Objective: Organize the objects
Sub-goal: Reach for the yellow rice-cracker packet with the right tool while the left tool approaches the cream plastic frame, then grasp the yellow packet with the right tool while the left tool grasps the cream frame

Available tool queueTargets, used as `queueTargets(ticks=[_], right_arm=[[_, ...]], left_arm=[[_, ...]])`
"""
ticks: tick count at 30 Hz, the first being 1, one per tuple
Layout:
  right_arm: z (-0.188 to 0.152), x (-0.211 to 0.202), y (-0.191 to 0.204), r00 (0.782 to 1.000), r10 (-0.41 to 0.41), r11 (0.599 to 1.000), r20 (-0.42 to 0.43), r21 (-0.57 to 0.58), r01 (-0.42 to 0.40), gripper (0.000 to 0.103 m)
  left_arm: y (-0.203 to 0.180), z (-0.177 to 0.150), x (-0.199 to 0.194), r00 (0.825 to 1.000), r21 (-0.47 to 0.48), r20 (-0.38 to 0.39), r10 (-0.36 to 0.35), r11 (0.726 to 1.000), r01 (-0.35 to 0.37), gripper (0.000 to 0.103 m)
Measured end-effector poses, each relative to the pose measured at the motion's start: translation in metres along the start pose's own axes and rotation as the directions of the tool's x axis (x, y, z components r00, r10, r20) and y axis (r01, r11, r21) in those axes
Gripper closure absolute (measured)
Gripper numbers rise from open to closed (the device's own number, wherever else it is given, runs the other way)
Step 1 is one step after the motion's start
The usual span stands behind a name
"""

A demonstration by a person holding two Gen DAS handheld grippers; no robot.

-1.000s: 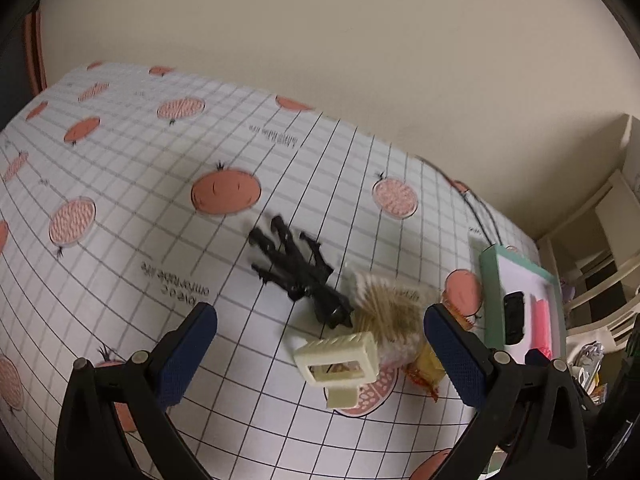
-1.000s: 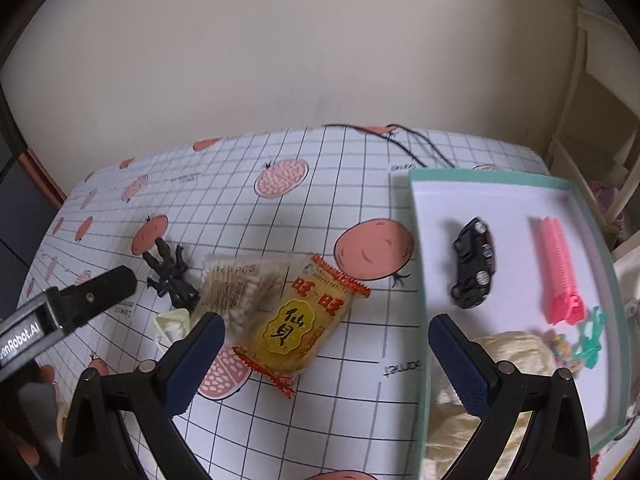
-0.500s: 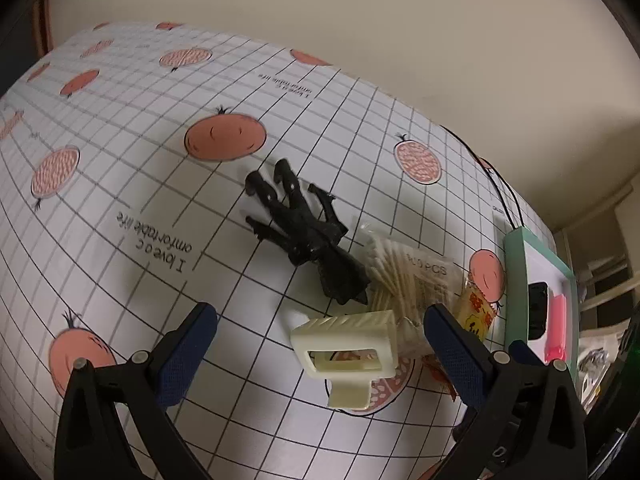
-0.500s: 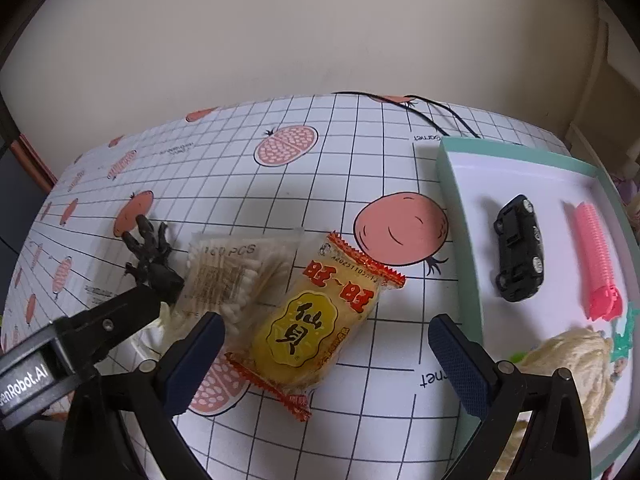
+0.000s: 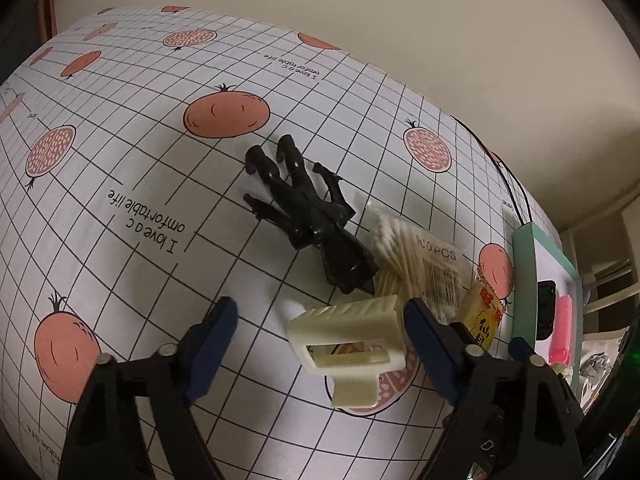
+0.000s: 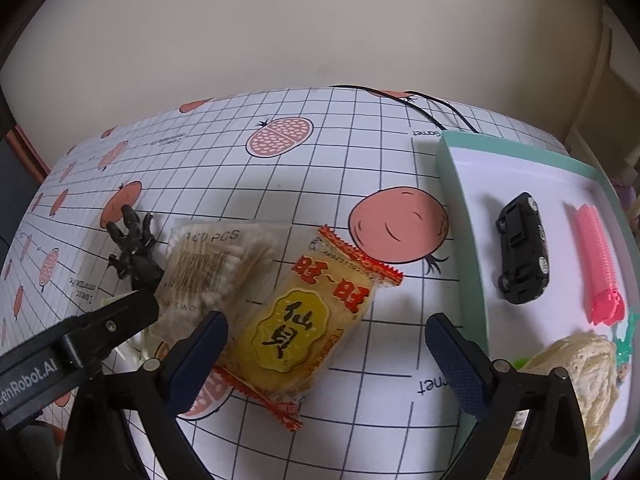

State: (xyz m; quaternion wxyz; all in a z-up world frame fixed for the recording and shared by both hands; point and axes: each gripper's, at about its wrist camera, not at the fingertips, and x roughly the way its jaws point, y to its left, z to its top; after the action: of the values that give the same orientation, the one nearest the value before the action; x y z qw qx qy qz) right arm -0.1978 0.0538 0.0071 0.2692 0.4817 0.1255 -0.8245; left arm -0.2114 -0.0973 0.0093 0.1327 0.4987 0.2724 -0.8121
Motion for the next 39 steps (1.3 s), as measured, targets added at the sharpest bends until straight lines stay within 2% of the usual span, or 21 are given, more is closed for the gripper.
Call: queueTargets(ticks=[8, 10, 15, 17, 24, 30, 39], right_arm=[[-0.003, 0.004, 0.008, 1.0, -0.008, 1.0, -0.009, -0.024, 0.008, 0.016], [-0.004, 0.005, 0.009, 1.0, -0.013, 0.999, -0.01, -0.034, 0.013, 0.023], [-0.004, 0.005, 0.007, 1.0, -0.026, 0.999, -0.012, -0.043, 0.026, 0.033], [-0.004, 0.005, 0.007, 1.0, -0.026, 0.999, -0.012, -0.044, 0.026, 0.035], [-0.003, 0.004, 0.002, 0.999, -0.044, 0.998, -0.011, -0.045, 0.044, 0.054], [-0.003, 0.002, -0.003, 0.999, -0.038, 0.999, -0.01, -0.027, 0.038, 0.061], [-0.002, -0.001, -0.012, 1.0, -0.015, 1.0, -0.014, 0.007, 0.015, 0.064]], left_arm=[[-0.002, -0.001, 0.004, 1.0, -0.001, -0.006, 0.006, 1.0, -0.006, 0.027], [-0.002, -0.001, 0.004, 1.0, 0.003, -0.007, 0.01, 1.0, -0.01, 0.028], [-0.002, 0.0, 0.004, 1.0, 0.008, -0.008, 0.025, 1.0, -0.025, 0.038], [-0.001, 0.0, 0.003, 0.999, 0.013, -0.007, 0.037, 0.999, -0.037, 0.047], [0.002, 0.003, 0.002, 0.999, 0.029, -0.01, 0.047, 0.998, -0.047, 0.048], [0.003, 0.005, 0.002, 0.999, 0.029, -0.007, 0.053, 0.998, -0.053, 0.048], [0.003, 0.009, 0.0, 0.998, 0.03, -0.006, 0.057, 0.998, -0.057, 0.05]])
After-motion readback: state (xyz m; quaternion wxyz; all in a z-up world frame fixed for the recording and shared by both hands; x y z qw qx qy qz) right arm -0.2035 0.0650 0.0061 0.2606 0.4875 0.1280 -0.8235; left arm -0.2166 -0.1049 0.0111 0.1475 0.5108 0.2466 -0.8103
